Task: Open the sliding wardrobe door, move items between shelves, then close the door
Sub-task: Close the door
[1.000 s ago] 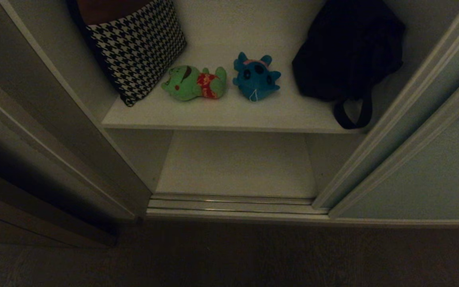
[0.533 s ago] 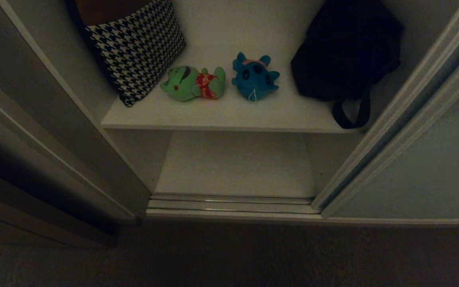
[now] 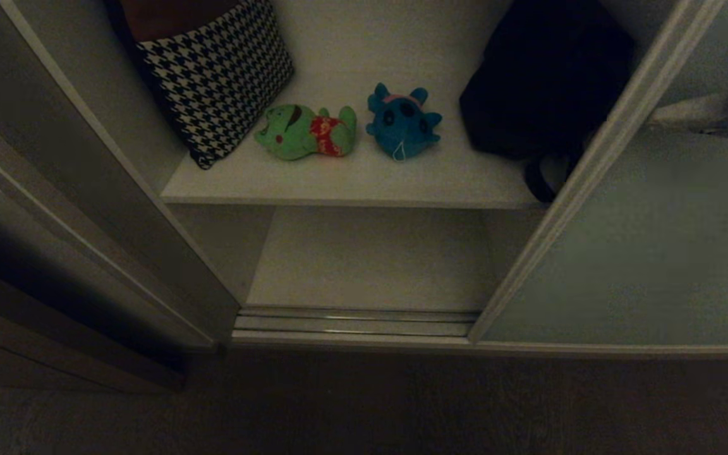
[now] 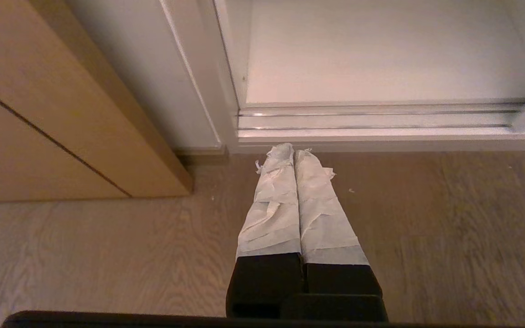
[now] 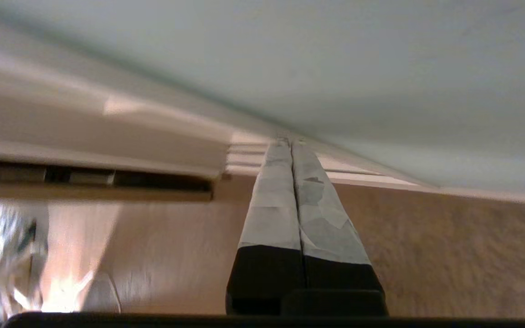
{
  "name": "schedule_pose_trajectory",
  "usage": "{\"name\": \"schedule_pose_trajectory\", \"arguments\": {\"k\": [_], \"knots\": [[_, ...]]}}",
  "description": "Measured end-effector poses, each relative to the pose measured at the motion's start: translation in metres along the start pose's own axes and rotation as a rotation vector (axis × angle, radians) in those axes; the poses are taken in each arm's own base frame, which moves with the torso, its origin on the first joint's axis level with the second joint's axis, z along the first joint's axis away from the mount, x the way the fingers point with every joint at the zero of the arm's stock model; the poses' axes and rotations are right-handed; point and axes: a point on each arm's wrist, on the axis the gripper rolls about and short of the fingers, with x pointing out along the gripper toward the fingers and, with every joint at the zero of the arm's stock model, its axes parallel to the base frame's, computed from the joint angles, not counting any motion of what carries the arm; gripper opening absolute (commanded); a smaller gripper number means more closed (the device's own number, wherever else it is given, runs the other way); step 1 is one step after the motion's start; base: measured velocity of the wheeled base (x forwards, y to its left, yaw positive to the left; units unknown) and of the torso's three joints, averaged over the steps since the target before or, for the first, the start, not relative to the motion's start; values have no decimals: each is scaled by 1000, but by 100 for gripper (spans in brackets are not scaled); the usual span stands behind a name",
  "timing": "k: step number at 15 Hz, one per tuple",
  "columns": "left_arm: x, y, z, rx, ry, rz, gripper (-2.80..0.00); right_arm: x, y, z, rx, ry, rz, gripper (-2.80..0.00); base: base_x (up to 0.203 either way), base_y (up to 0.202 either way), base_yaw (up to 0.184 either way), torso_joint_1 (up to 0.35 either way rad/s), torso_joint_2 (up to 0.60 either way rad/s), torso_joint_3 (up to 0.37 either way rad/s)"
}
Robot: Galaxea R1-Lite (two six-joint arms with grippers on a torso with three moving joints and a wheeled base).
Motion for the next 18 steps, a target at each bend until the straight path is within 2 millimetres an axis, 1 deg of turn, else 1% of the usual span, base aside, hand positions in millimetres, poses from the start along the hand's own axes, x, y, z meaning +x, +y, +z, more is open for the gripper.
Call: {"name": "schedule_pose_trajectory", "arguments": {"k": [2, 3, 4, 6, 8, 10, 12, 15, 18], "knots": [[0, 0, 0, 0, 0, 0, -280, 2, 18, -14, -34, 40, 63, -280, 0, 0, 0, 0, 0, 0], [0, 0, 0, 0, 0, 0, -280, -2, 25, -21, -58, 59, 93, -280, 0, 0, 0, 0, 0, 0], [0, 0, 0, 0, 1, 0, -280, -10, 32, -28, -95, 75, 129, -280, 0, 0, 0, 0, 0, 0], [0, 0, 0, 0, 0, 0, -280, -33, 44, -44, -186, 104, 212, -280, 0, 0, 0, 0, 0, 0], [0, 0, 0, 0, 1, 0, -280, -57, 49, -52, -238, 101, 259, -280, 0, 0, 0, 0, 0, 0], [0, 0, 0, 0, 0, 0, -280, -74, 46, -55, -238, 94, 252, -280, 0, 0, 0, 0, 0, 0], [0, 0, 0, 0, 0, 0, -280, -85, 36, -54, -220, 67, 176, -280, 0, 0, 0, 0, 0, 0], [0, 0, 0, 0, 0, 0, -280, -102, 17, -45, -182, -28, 5, -280, 0, 0, 0, 0, 0, 0], [0, 0, 0, 0, 0, 0, -280, -119, -5, -38, -138, -158, -243, -280, 0, 0, 0, 0, 0, 0]]}}
